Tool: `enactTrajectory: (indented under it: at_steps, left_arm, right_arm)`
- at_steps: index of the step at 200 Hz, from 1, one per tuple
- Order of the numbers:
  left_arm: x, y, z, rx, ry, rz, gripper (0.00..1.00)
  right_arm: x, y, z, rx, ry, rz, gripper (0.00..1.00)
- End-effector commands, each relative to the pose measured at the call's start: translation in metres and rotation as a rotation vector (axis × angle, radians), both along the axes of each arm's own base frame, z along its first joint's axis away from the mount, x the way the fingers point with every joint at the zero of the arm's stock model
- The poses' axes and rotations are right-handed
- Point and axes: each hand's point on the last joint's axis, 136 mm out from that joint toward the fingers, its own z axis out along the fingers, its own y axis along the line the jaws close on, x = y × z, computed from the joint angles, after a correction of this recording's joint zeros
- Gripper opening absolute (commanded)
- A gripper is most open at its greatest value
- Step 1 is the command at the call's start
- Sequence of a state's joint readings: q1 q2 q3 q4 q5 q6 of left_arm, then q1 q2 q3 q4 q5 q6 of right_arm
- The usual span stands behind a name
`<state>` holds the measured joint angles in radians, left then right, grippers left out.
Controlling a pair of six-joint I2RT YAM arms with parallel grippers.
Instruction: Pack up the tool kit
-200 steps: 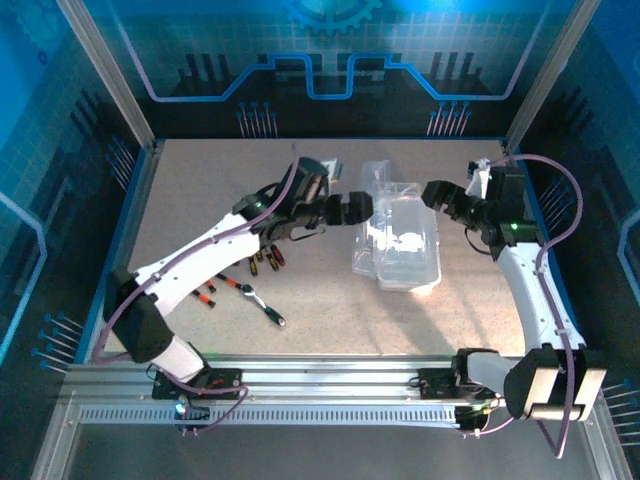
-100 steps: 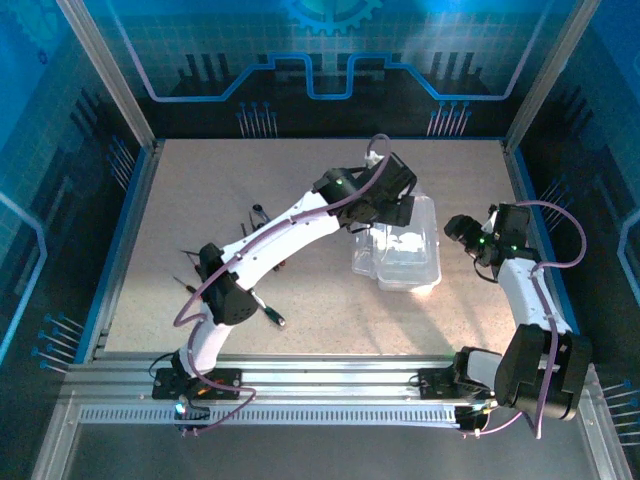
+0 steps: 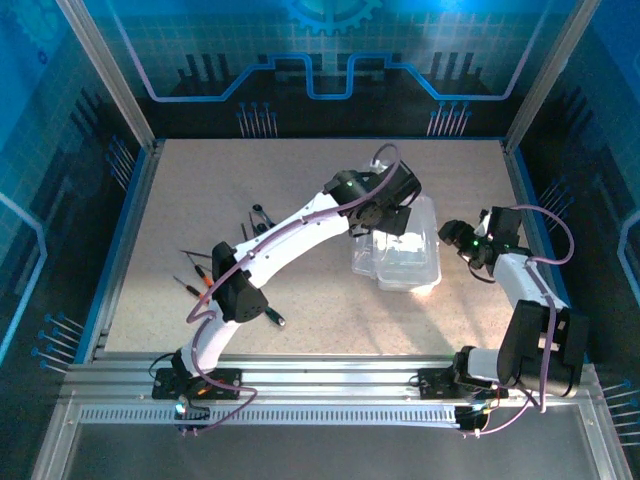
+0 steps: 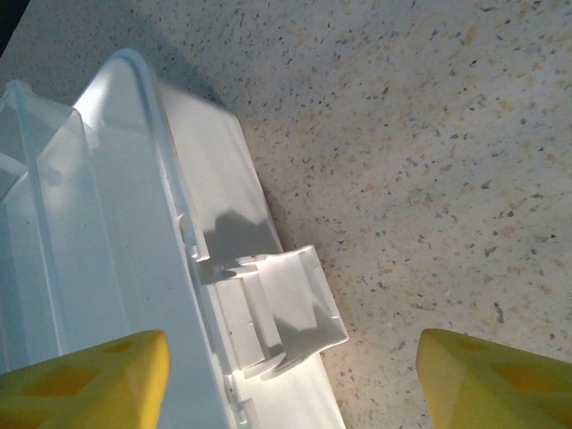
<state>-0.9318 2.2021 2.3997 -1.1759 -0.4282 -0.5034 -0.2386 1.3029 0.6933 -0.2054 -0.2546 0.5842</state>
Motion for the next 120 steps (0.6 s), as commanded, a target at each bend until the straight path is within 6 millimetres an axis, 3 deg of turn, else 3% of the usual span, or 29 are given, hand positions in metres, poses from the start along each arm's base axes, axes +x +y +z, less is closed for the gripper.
enactTrajectory:
  at_steps: [1,57,97,120]
  left_arm:
    - [-0.004,-0.008,-0.013,0.014,0.024,-0.043,0.98]
    - [-0.008,-0.004,-0.017,0.001,0.019,-0.076,0.87]
    - [-0.013,-0.001,-0.017,-0.154,0.018,-0.107,0.80]
    - [-0.015,0.012,-0.015,-0.227,0.006,-0.102,0.79]
  right_arm:
    - [0.003,0.014,0.000,-0.002,-0.010,0.061,0.73]
    - [0.003,0.025,-0.016,-0.003,0.035,0.096,0.65]
    - [0.005,0.027,-0.025,-0.003,0.059,0.101,0.43]
    - [0.006,0.026,-0.028,-0.007,0.068,0.099,0.37]
